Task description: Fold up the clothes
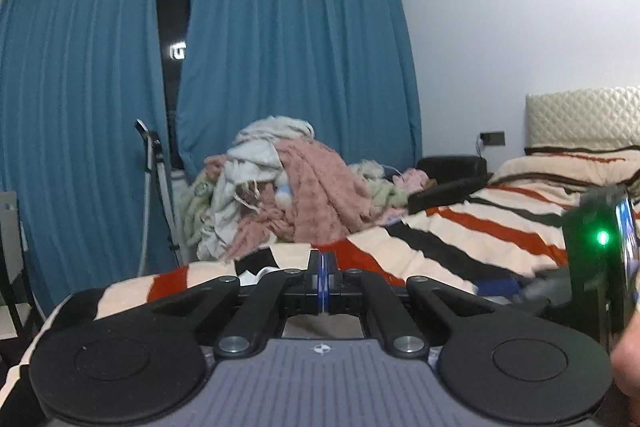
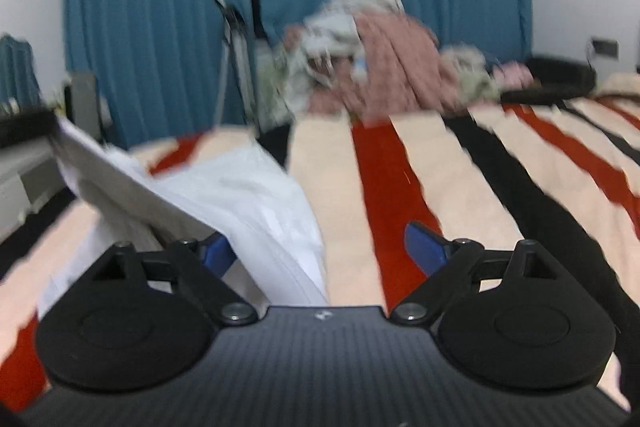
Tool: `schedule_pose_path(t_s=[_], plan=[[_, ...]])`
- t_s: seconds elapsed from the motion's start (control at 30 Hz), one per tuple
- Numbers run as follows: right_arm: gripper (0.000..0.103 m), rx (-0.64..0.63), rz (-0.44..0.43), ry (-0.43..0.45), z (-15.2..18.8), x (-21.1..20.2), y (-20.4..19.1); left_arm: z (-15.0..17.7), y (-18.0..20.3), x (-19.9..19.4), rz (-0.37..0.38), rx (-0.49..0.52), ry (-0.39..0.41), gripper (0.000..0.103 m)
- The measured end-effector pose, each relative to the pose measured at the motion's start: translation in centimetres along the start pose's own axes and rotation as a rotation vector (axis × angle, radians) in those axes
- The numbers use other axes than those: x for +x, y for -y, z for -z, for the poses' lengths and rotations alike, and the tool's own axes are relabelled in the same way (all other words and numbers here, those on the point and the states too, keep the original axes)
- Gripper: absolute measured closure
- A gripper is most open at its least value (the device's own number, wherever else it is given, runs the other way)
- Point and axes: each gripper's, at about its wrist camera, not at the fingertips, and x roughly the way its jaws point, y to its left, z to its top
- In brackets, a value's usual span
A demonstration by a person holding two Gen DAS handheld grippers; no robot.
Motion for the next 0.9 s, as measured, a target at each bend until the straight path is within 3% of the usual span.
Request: schedule_pose_path(t_s=[0.17, 0.27, 0.4, 0.47, 0.53, 0.63, 0.8, 0.83, 0.9], plan=[[0.014, 0.116, 0.036, -0.178, 1.9, 0.4, 2.1, -0.3, -0.8, -1.3, -0.039, -0.052, 0.026, 0.103], [0.014, 0.22, 0.041, -0.214, 2.5, -0.3, 3.2, -0.5, -1.8, -2.2, -0.067, -0.093, 0.033, 0.103], [0.014, 0.194, 0.233, -0.03, 1.9, -3.9, 2.7, -0.3, -3.4, -3.6, -0.101, -0.171, 0.023, 0.103], [0.014, 0.106, 0.262, 0.151, 0.9, -6.3, 1.5, 0.5, -4.5, -4.2, -0.098, -0.226, -0.018, 0.103], [0.014, 0.023, 0.263, 0.257, 0.3, -7.6, 0.1, 1.4, -5.2, -4.6, -0.085, -0.249, -0.059, 0.103], [0.014, -0.022, 0.234, 0.337, 0.1, -8.6, -0.9, 2.4, -4.9, -4.9, 0.007, -0.243, -0.102, 0.102], [0.014, -0.018, 0.192, 0.341, 0.1, -8.9, -1.2, 3.5, -0.2, -4.0, 0.203, -0.074, -0.13, 0.084], [0.014, -0.011, 0.185, 0.341, 0.0, -8.9, -1.2, 3.9, 1.2, -3.8, 0.23, -0.038, -0.133, 0.075], [0.014, 0.007, 0.168, 0.337, -0.2, -9.0, -0.8, 4.8, 4.0, -3.2, 0.254, 0.021, -0.139, 0.043]])
